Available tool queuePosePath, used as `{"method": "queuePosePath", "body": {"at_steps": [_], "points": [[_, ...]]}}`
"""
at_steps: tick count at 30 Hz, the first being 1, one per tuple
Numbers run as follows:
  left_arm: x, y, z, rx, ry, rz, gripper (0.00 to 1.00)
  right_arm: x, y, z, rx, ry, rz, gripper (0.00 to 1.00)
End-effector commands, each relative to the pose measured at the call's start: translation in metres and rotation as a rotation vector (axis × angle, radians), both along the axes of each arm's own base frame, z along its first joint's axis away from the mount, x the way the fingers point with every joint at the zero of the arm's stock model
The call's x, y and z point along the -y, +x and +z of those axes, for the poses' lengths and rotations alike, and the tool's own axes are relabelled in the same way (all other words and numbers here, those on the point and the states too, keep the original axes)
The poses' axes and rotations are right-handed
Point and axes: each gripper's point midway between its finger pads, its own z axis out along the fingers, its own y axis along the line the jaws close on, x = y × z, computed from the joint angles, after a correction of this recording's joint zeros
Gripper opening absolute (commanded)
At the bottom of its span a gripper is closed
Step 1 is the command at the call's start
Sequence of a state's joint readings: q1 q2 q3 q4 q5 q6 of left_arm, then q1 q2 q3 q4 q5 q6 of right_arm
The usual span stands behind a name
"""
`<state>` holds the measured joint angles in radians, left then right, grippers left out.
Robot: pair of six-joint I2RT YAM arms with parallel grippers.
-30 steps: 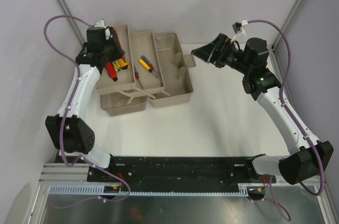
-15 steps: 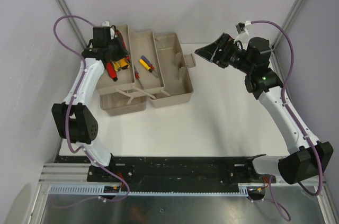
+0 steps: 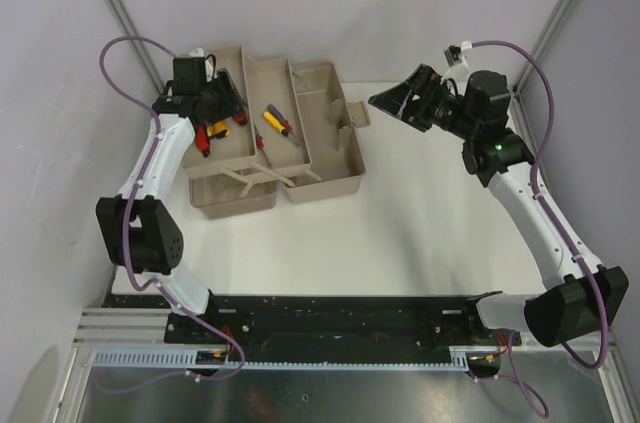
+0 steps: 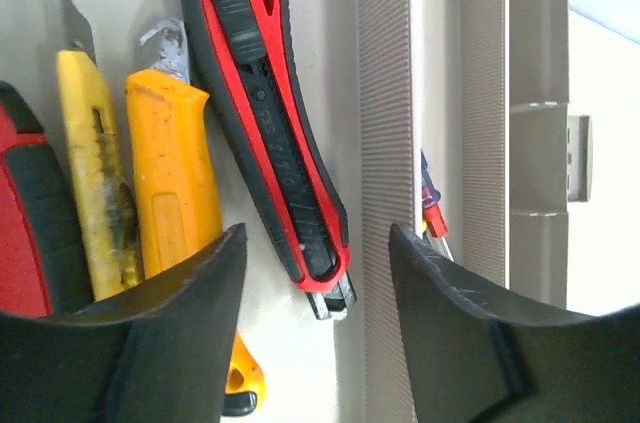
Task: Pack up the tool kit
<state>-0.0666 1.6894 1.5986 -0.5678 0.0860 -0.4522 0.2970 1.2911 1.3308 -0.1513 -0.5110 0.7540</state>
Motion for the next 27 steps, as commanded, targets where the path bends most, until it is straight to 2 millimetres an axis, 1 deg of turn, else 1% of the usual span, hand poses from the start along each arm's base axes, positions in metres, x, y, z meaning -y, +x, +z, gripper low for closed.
{"method": "queuePosePath", "body": {"at_steps": [1, 3, 6, 9, 12, 14, 17, 20, 22, 24, 27], "points": [[0.004, -0.008, 0.052, 0.129, -0.027, -0.014, 0.68, 0.000, -0.005, 0.007, 0.030, -0.002, 0.013, 0.92], [0.003, -0.010, 0.067, 0.160, -0.035, -0.005, 0.73, 0.000, -0.005, 0.006, 0.032, -0.005, 0.010, 0.91], [0.004, -0.015, 0.088, 0.205, -0.049, -0.001, 0.75, 0.002, -0.003, 0.000, 0.028, -0.019, 0.000, 0.91], [0.001, -0.023, 0.107, 0.250, -0.047, 0.012, 0.76, 0.004, 0.002, -0.010, 0.016, -0.051, -0.017, 0.92], [-0.013, -0.034, 0.122, 0.291, -0.017, 0.069, 0.80, 0.007, 0.014, -0.033, 0.000, -0.124, -0.046, 0.92], [-0.030, -0.045, 0.126, 0.307, 0.009, 0.144, 0.85, 0.007, 0.025, -0.054, -0.009, -0.191, -0.056, 0.92], [-0.060, -0.070, 0.128, 0.327, 0.045, 0.273, 0.92, 0.001, 0.041, -0.089, -0.023, -0.300, -0.065, 0.92], [-0.086, -0.098, 0.123, 0.339, 0.085, 0.394, 0.98, -0.004, 0.054, -0.127, -0.041, -0.426, -0.091, 0.91], [-0.108, -0.116, 0.115, 0.336, 0.093, 0.482, 0.99, -0.009, 0.059, -0.151, -0.055, -0.501, -0.094, 0.89], [-0.124, -0.131, 0.102, 0.323, 0.074, 0.535, 0.99, -0.013, 0.064, -0.177, -0.081, -0.570, -0.094, 0.85], [-0.141, -0.145, 0.081, 0.290, 0.024, 0.582, 0.99, -0.015, 0.073, -0.208, -0.108, -0.650, -0.110, 0.76]]}}
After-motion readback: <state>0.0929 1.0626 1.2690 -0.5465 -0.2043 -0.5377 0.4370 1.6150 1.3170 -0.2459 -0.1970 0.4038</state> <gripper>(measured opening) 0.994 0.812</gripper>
